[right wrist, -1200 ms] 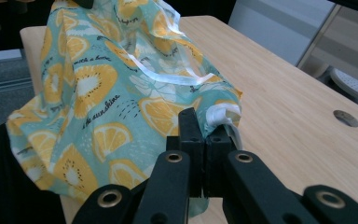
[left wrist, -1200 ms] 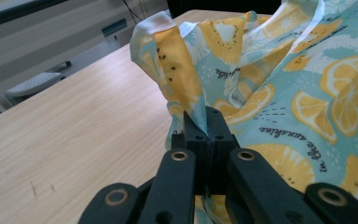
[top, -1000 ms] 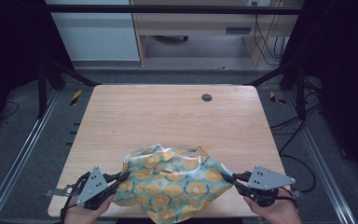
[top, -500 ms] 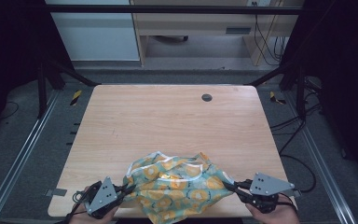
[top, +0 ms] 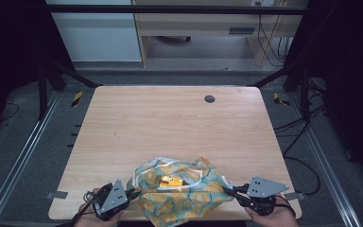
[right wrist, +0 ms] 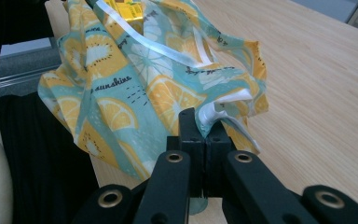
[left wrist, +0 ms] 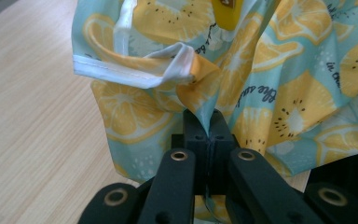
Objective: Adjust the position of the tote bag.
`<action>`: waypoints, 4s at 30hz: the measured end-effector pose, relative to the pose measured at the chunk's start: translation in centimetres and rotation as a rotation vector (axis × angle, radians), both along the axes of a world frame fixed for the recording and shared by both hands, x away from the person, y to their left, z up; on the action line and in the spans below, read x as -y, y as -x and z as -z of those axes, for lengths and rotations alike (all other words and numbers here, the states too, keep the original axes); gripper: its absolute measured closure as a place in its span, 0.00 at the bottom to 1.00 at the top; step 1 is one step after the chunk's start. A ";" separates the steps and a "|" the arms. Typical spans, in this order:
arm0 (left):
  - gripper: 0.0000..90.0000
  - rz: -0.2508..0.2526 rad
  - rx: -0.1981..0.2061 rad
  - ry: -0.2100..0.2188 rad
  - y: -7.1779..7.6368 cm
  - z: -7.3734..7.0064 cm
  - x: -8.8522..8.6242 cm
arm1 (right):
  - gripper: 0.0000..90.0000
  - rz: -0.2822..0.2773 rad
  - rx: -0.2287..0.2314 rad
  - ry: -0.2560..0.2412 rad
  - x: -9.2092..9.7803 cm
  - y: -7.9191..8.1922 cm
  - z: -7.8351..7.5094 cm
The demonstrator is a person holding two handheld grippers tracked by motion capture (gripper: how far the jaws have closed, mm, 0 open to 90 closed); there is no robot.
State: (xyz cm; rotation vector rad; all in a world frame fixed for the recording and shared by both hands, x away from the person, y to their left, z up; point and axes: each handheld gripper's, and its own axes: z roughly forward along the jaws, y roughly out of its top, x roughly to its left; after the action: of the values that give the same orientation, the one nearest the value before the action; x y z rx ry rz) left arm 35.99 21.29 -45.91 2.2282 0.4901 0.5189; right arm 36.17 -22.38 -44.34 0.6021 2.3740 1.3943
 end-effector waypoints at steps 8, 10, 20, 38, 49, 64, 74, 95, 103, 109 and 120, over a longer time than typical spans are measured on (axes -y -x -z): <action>1.00 -0.009 -0.026 0.002 -0.6 0.3 0.2 | 1.00 0.013 -0.034 0.018 -0.5 -0.8 0.8; 1.00 -0.012 -0.035 0.006 -0.8 0.4 0.2 | 0.99 0.019 -0.041 0.019 -0.6 -1.0 0.9; 1.00 -0.020 -0.074 -0.005 -1.8 0.8 0.7 | 0.98 0.023 -0.074 0.031 -1.2 -1.9 1.6; 0.92 -0.057 -0.110 -0.024 -2.3 1.4 1.5 | 0.84 0.046 -0.123 0.078 -2.0 -2.7 2.7; 0.60 -0.155 -0.101 0.041 -2.2 1.0 0.4 | 0.39 0.189 -0.135 0.096 -0.8 -2.7 3.2; 0.25 -0.208 -0.051 0.151 -1.3 -0.4 -0.4 | 0.18 0.264 -0.143 0.046 1.0 -1.7 2.8; 0.24 -0.231 0.017 0.227 -1.3 -3.5 -1.1 | 0.18 0.292 -0.148 0.020 1.4 -1.9 2.5; 0.32 -0.129 -0.079 -0.039 -9.8 -6.8 7.3 | 0.23 0.326 -0.126 0.016 2.0 -1.9 2.3; 0.46 -0.139 -0.119 -0.116 -11.5 -5.0 8.5 | 0.24 0.324 -0.119 0.016 2.0 -1.9 2.2; 0.83 -0.127 -0.130 -0.130 -11.5 -4.5 8.6 | 0.24 0.331 -0.114 0.014 2.2 -2.0 2.2; 0.99 -0.072 -0.034 0.044 -8.5 -7.5 8.0 | 0.27 0.361 -0.080 0.006 2.3 -2.2 1.6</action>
State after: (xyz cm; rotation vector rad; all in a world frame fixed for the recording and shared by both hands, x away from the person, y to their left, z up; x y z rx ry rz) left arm 44.47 13.26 -38.38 2.1867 0.5957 0.5039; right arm 38.35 -24.72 -45.91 1.0419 2.1842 1.2222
